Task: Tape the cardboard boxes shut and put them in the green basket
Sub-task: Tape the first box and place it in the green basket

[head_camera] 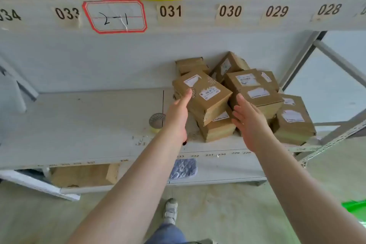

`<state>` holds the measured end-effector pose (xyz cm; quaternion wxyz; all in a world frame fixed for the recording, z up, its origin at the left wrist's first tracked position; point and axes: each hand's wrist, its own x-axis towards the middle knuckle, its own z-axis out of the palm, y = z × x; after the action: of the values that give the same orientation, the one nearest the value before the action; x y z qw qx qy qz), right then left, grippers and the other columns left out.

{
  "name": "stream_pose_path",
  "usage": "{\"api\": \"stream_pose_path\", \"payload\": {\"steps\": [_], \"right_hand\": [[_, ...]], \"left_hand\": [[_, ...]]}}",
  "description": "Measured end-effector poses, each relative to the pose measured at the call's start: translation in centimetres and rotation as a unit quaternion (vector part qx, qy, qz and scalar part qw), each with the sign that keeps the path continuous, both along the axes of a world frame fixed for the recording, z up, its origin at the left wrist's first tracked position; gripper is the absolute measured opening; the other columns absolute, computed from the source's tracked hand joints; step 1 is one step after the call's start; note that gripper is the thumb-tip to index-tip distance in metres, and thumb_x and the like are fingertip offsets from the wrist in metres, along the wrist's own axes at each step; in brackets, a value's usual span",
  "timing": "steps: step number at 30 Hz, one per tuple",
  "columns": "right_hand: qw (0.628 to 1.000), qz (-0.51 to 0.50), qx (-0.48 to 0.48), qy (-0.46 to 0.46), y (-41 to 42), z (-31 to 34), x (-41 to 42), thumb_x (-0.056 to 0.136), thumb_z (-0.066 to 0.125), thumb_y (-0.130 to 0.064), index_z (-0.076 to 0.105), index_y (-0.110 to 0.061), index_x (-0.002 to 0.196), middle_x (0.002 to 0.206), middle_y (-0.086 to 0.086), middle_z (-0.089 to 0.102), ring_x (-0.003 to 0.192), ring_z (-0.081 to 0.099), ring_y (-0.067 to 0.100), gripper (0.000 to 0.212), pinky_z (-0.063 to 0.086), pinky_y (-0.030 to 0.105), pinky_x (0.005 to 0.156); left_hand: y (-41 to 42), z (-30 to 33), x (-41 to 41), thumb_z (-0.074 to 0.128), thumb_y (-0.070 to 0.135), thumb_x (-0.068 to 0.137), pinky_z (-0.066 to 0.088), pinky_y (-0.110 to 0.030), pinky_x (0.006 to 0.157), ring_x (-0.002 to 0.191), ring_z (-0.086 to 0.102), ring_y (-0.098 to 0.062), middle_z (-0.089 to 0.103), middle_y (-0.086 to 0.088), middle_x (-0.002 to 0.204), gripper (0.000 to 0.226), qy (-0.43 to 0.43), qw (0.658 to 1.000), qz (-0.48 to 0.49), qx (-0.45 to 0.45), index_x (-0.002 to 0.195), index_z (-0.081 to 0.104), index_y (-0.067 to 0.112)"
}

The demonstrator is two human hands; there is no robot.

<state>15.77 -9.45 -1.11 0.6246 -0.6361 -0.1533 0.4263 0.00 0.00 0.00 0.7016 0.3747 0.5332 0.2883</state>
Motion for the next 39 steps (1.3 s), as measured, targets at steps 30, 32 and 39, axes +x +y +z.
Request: {"api": "stream_pose_path", "payload": {"steps": [30, 32, 39], "right_hand": [[0.996, -0.034, -0.083, 0.018, 9.7, -3.5, -10.4, 0.081, 0.056, -0.067, 0.041, -0.033, 0.142, 0.141, -0.007, 0.052, 0.13, 0.047, 0.022, 0.071, 0.04, 0.041, 0.097], [0.99, -0.002, -0.143, -0.019, 10.4, -2.7, -9.4, 0.069, 0.054, -0.078, 0.034, -0.037, 0.146, 0.148, -0.007, 0.044, 0.133, 0.042, 0.025, 0.09, 0.035, 0.051, 0.104], [0.948, 0.286, -0.102, 0.099, 11.8, -2.8, -11.9, 0.066, 0.074, -0.062, 0.06, -0.018, 0.126, 0.119, 0.005, 0.07, 0.107, 0.068, 0.026, 0.075, 0.052, 0.043, 0.091]], "left_hand": [[8.2, -3.2, -5.0, 0.076, 0.028, 0.084, 0.06, -0.027, 0.059, 0.079, 0.072, -0.01, 0.072, -0.002, 0.106, 0.047, -0.024, 0.997, 0.075, 0.02, 0.125, 0.057, 0.015], [8.1, -3.0, -8.8, 0.077, 0.029, 0.083, 0.054, -0.023, 0.047, 0.073, 0.072, -0.008, 0.073, 0.002, 0.093, 0.04, -0.014, 0.998, 0.055, 0.008, 0.118, 0.062, 0.017], [7.6, -3.6, -18.0, 0.076, 0.034, 0.07, 0.059, -0.04, 0.072, 0.094, 0.072, -0.027, 0.074, -0.011, 0.105, 0.053, -0.09, 0.992, -0.069, -0.057, 0.117, 0.063, 0.012]]}}
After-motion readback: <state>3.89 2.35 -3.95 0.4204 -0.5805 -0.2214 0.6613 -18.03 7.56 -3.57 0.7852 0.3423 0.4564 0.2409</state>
